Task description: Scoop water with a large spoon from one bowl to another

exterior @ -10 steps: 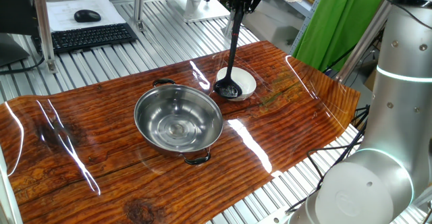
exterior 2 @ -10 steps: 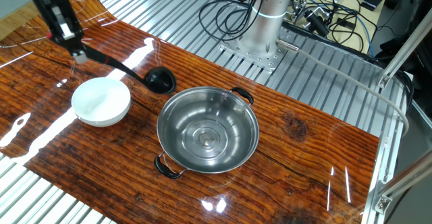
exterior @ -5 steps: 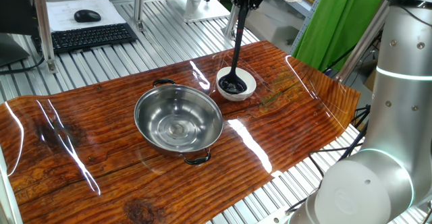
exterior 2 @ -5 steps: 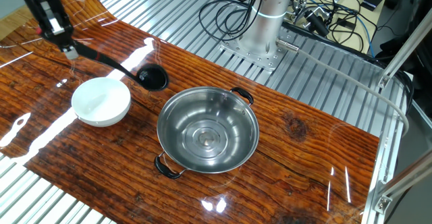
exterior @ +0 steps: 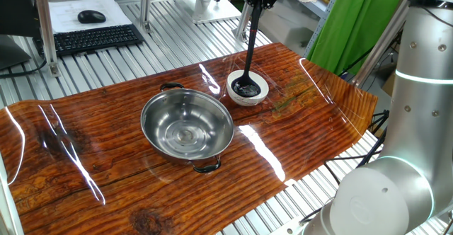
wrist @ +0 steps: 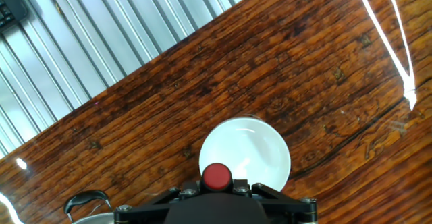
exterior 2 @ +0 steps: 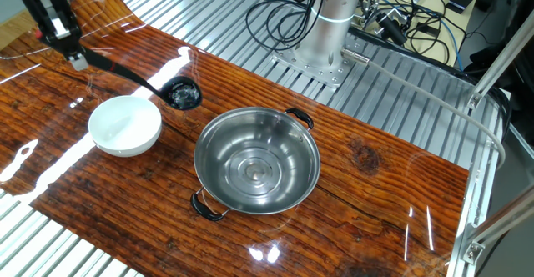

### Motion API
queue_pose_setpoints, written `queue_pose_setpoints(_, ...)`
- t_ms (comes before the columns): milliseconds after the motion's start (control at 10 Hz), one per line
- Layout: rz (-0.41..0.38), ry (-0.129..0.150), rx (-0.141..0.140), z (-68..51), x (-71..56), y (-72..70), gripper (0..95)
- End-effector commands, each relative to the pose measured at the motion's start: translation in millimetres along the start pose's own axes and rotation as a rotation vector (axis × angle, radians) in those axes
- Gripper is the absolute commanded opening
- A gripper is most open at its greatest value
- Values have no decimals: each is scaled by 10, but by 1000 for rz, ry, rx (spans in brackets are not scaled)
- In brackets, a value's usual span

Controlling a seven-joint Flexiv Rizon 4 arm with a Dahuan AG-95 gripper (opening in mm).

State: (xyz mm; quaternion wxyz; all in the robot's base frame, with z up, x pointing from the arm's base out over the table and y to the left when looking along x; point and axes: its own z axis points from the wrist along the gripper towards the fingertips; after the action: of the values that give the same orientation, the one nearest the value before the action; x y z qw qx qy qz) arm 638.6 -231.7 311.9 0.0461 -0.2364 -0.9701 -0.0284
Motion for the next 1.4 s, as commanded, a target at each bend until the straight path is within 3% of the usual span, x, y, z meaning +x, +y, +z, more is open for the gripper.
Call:
queue_pose_setpoints(100, -5, -1, 0, -11, -14, -20, 0)
queue_pose_setpoints(600, -20, -19, -6, -30, -79, -85, 0)
queue_pose_setpoints(1400, -37, -23, -10, -21, -194, -167, 0)
